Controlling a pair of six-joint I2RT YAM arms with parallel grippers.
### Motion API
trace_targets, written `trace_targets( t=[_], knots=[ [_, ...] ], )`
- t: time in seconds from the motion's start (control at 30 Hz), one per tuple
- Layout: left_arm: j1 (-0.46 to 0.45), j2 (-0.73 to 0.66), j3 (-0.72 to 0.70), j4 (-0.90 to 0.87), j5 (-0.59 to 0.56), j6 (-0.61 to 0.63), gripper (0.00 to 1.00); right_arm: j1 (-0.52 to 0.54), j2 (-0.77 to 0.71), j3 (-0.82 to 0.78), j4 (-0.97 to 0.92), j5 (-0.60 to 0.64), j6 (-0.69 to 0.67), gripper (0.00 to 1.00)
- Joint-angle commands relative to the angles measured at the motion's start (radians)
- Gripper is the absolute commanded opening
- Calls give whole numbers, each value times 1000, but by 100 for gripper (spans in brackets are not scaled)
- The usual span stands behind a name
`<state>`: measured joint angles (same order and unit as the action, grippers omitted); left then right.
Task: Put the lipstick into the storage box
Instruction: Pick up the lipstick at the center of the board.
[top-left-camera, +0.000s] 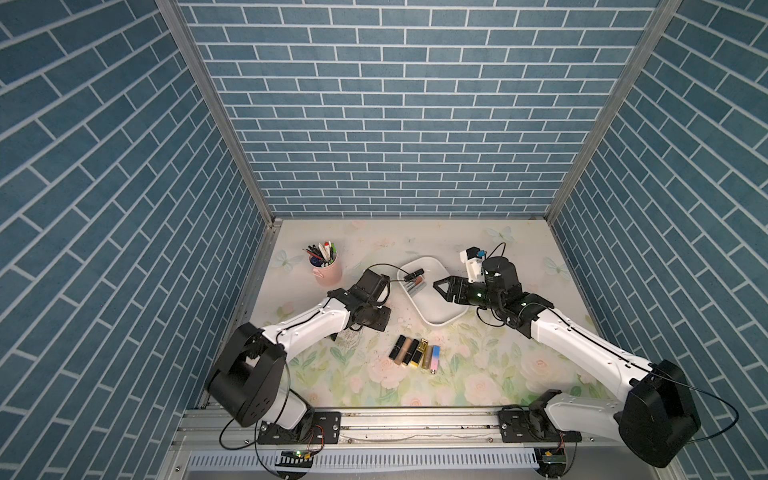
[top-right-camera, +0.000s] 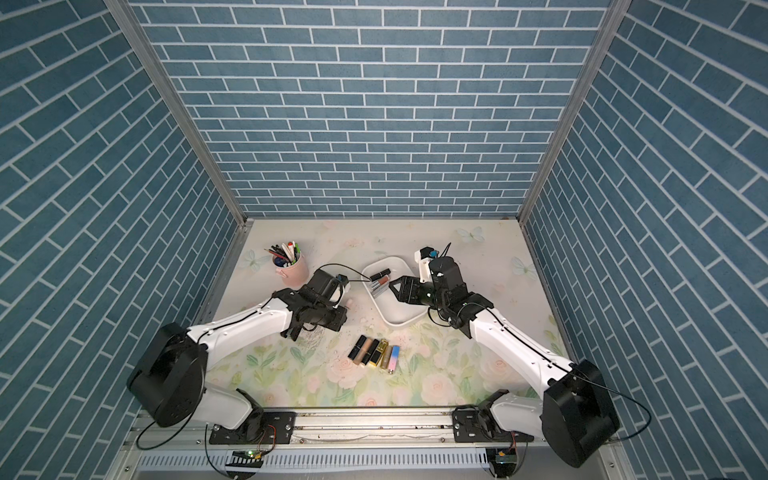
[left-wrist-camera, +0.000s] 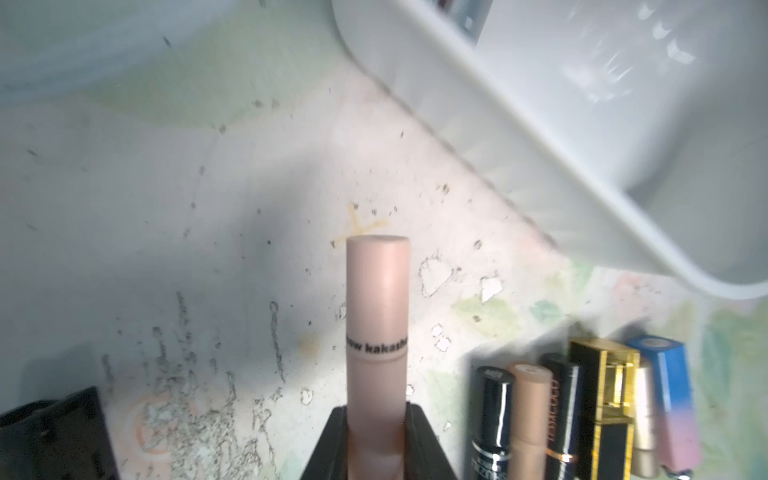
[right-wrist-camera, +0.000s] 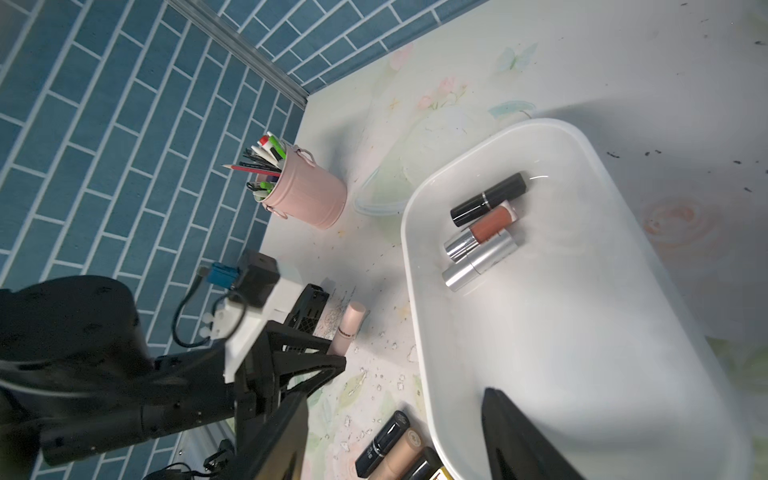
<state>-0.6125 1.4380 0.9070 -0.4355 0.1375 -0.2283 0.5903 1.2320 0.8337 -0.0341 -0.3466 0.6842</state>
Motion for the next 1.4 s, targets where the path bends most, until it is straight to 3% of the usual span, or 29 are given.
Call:
trace_targets(
  t=[0.0,0.17,0.47,0.6,1.1,1.27,1.37],
  knots=[
    [2,-74,49,25,84,7,14,-7,-22,-15,110,-121,27,70],
    [3,-171,78,127,236,-27,15,-8,-39,-34,258,-260,43,70],
    [3,-240,115,295,474,-117,19,-7,-58,-26,468,-396,97,70],
    [3,-238,116,322,500,-144,19,-6,-55,-30,556,-429,141,69],
    [2,-251,109,352,527,-164,19,47,33,12,608,-440,164,61],
    [2,-248,107,354,533,-164,19,63,56,26,612,-429,165,54],
    [2,-250,103,353,534,-163,19,69,66,28,617,-427,169,44]
  ],
)
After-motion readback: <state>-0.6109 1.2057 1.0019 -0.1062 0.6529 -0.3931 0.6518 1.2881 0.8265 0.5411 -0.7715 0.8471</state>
